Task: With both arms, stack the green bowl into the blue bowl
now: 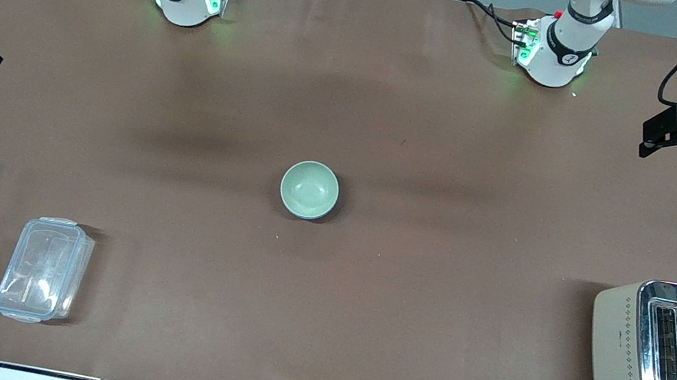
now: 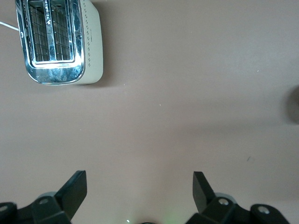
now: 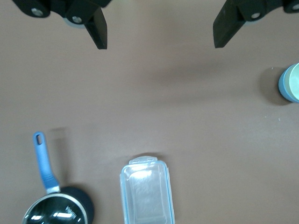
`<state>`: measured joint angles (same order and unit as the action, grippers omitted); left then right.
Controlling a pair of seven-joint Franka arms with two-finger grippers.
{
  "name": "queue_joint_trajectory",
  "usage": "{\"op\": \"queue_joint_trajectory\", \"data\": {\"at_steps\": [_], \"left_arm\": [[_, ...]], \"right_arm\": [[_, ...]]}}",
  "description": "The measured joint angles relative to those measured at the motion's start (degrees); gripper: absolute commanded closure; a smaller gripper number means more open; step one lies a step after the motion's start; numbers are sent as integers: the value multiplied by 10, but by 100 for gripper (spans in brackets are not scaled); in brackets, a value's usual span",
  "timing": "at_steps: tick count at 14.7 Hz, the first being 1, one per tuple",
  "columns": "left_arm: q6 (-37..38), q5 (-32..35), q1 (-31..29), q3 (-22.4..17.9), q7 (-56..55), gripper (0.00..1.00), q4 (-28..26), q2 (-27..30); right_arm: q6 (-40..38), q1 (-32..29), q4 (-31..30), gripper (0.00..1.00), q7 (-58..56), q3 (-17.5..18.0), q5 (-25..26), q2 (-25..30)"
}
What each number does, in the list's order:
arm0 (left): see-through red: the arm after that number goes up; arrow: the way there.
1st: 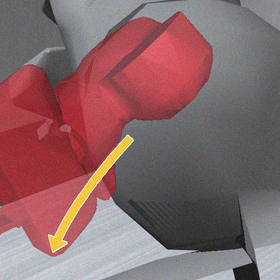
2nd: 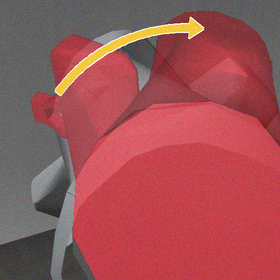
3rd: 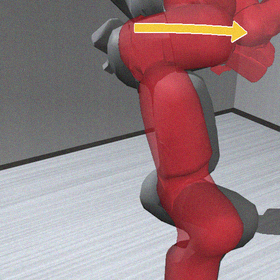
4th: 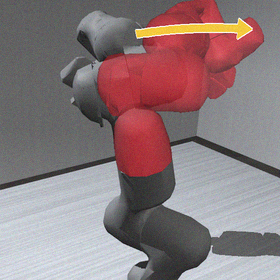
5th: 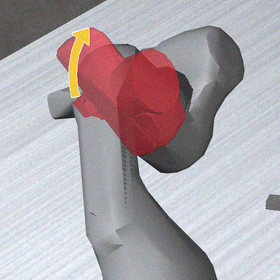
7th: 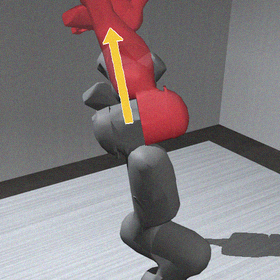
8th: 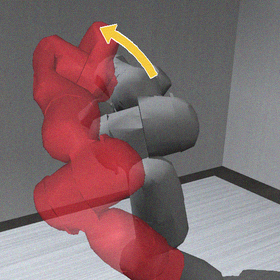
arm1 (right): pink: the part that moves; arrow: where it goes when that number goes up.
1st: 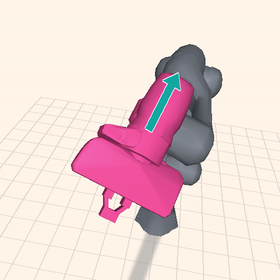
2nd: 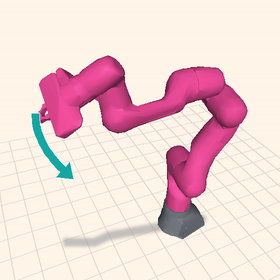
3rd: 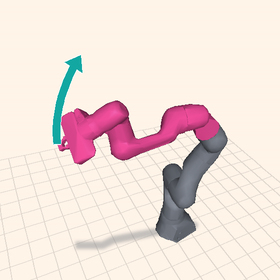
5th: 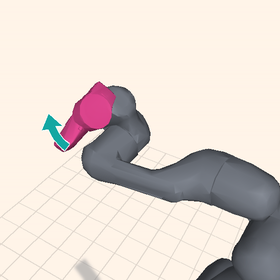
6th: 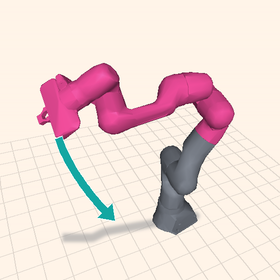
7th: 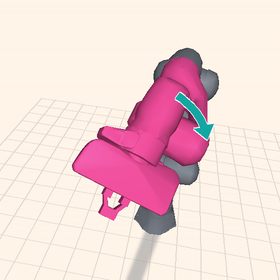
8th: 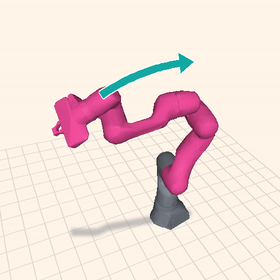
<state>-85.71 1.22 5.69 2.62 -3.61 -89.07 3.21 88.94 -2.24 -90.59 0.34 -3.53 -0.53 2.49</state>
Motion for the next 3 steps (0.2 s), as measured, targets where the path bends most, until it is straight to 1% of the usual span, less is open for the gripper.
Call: {"op": "queue_joint_trajectory", "data": {"at_steps": [3], "left_arm": [[0,0,0,0,0,0,0,0]], "right_arm": [[-27,-2,37,0,1,21,8,0]]}}
